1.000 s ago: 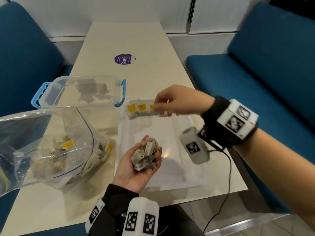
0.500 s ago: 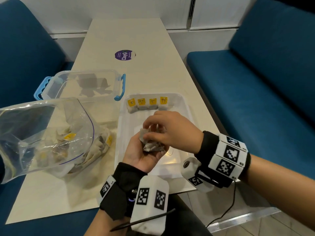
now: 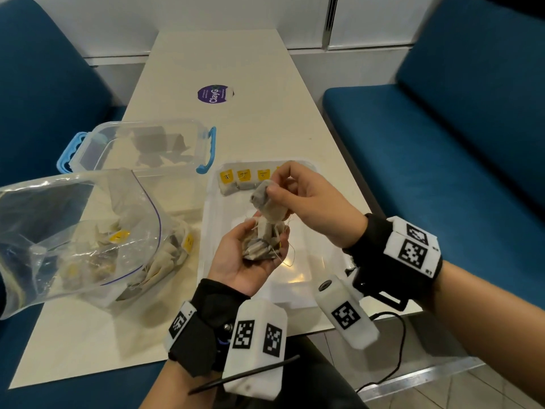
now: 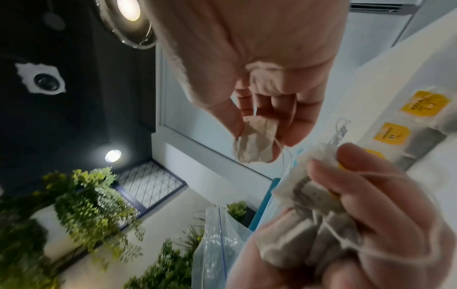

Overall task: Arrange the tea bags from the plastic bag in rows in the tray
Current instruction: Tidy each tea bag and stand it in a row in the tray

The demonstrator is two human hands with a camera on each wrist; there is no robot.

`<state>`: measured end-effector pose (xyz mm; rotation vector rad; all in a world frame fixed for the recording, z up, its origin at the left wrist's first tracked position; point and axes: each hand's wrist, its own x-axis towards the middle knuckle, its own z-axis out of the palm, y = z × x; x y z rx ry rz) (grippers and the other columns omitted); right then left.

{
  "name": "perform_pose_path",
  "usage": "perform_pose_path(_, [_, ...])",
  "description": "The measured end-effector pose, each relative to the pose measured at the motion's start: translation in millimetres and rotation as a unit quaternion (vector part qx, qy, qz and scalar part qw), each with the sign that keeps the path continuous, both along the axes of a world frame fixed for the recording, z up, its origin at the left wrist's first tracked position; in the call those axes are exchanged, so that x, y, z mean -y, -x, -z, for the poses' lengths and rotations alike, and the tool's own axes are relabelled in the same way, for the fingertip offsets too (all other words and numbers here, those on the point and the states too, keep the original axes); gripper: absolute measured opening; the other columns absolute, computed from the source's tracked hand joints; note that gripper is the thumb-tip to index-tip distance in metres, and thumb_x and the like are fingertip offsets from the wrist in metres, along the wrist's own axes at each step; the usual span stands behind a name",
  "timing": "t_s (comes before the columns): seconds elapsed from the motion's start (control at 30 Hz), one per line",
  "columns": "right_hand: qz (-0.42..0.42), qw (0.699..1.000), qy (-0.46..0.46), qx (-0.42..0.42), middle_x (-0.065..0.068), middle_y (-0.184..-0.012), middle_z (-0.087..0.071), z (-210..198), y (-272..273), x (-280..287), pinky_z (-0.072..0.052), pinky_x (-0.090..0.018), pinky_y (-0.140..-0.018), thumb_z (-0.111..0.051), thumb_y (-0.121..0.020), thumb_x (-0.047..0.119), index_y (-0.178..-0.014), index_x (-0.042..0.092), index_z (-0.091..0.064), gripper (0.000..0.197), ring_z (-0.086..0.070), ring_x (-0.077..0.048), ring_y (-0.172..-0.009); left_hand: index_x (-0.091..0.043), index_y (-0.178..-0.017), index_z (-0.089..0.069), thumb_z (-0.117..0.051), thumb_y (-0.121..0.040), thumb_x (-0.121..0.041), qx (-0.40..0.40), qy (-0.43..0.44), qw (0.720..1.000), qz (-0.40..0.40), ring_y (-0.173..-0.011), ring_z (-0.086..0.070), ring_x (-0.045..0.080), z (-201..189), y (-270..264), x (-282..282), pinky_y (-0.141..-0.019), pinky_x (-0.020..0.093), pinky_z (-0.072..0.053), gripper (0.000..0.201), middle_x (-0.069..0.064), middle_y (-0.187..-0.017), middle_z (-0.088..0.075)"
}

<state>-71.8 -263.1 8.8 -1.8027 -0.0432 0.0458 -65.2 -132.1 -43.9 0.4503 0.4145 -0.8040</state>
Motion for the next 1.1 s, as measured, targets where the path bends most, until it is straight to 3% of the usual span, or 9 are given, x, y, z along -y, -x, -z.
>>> perform_pose_path(0.17, [-0.026, 0.996, -0.073, -0.051, -0.022, -0.076, -0.053, -1, -2, 10, -0.047, -0.024, -0.05, -0.049, -0.092, 0.004, -0.089, 0.015, -0.043, 0.014, -0.054, -0.025, -0.063, -0.01, -0.137, -0.048, -0.044, -0.092, -0.02, -0.011, 0.004, 1.0, -0.003, -0.077, -0.062, 0.028, 8, -2, -1, -0.057, 0.032, -0.057, 0.047, 0.02, -0.095, -0.065])
perform_pose_path(0.3, [-0.024, 0.998, -0.028, -0.056, -0.02, -0.073, -0.058, -4, -6, 23, -0.047, -0.022, -0.038, -0.055, -0.089, 0.004, -0.089, 0.009, -0.054, 0.005, -0.058, -0.013, -0.046, -0.013, -0.125, -0.058, -0.046, -0.093, -0.02, -0.02, 0.0, 1.0, -0.012, -0.074, -0.064, 0.029, 16, -1, -3, -0.058, 0.033, -0.057, 0.035, 0.017, -0.101, -0.061])
perform_pose_path(0.37, [-0.016, 0.997, -0.003, -0.081, -0.02, -0.082, -0.062, -4, -13, 34, -0.052, -0.022, -0.044, -0.056, -0.088, 0.003, -0.096, -0.001, -0.059, 0.009, -0.063, -0.012, -0.051, -0.014, -0.108, -0.062, -0.046, -0.093, -0.019, -0.024, -0.004, 1.0, -0.017, -0.078, -0.062, 0.029, 18, 2, -3, -0.059, 0.032, -0.057, 0.022, 0.015, -0.096, -0.062])
perform_pose_path(0.47, [-0.008, 0.99, 0.06, -0.125, -0.03, -0.103, -0.059, 1, -30, 54, -0.053, -0.013, -0.055, -0.064, -0.079, -0.007, -0.11, -0.01, -0.058, 0.031, -0.063, -0.014, -0.069, -0.014, -0.099, -0.063, -0.046, -0.093, -0.017, -0.031, 0.002, 0.999, -0.019, -0.077, -0.061, 0.029, 22, 4, -5, -0.059, 0.032, -0.057, 0.018, 0.015, -0.09, -0.063])
perform_pose_path(0.57, [0.002, 0.973, 0.174, -0.15, -0.016, -0.109, -0.058, 9, -53, 70, -0.049, -0.005, -0.054, -0.071, -0.07, -0.01, -0.113, -0.003, -0.059, 0.045, -0.057, -0.009, -0.075, -0.014, -0.098, -0.063, -0.047, -0.092, -0.016, -0.038, -0.002, 0.999, -0.019, -0.076, -0.062, 0.03, 27, 7, -6, -0.059, 0.032, -0.057, 0.018, 0.015, -0.09, -0.063])
perform_pose_path(0.67, [0.036, 0.967, 0.201, -0.153, -0.015, -0.096, -0.062, 22, -77, 82, -0.055, -0.015, -0.052, -0.069, -0.076, -0.006, -0.102, 0.0, -0.058, 0.029, -0.061, -0.015, -0.065, -0.013, -0.099, -0.064, -0.046, -0.092, -0.016, -0.041, -0.005, 0.999, -0.026, -0.079, -0.061, 0.03, 30, 9, -5, -0.06, 0.032, -0.057, 0.019, 0.015, -0.088, -0.064])
perform_pose_path(0.77, [0.038, 0.949, 0.271, -0.154, -0.007, -0.081, -0.065, 30, -94, 86, -0.054, -0.021, -0.051, -0.063, -0.087, 0.015, -0.101, 0.005, -0.059, 0.019, -0.06, -0.011, -0.06, -0.012, -0.099, -0.064, -0.047, -0.091, -0.016, -0.042, -0.007, 0.999, -0.031, -0.081, -0.06, 0.031, 31, 11, -4, -0.06, 0.033, -0.057, 0.02, 0.015, -0.085, -0.065])
perform_pose_path(0.93, [0.021, 0.903, 0.418, -0.091, -0.008, -0.104, -0.057, 39, -113, 90, -0.036, -0.011, -0.058, -0.063, -0.087, 0.026, -0.107, 0.006, -0.065, 0.029, -0.049, -0.013, -0.083, -0.012, -0.102, -0.064, -0.048, -0.09, -0.016, -0.05, -0.011, 0.998, -0.032, -0.084, -0.059, 0.031, 33, 11, -5, -0.058, 0.034, -0.058, 0.021, 0.017, -0.086, -0.065])
perform_pose_path(1.1, [0.003, 0.891, 0.446, -0.085, -0.011, -0.113, -0.061, 46, -121, 88, -0.04, -0.023, -0.078, -0.055, -0.091, 0.016, -0.11, 0.006, -0.06, 0.022, -0.05, -0.018, -0.091, -0.012, -0.103, -0.064, -0.049, -0.086, -0.015, -0.049, -0.01, 0.998, -0.038, -0.084, -0.059, 0.031, 35, 11, -5, -0.059, 0.034, -0.058, 0.023, 0.017, -0.085, -0.066])
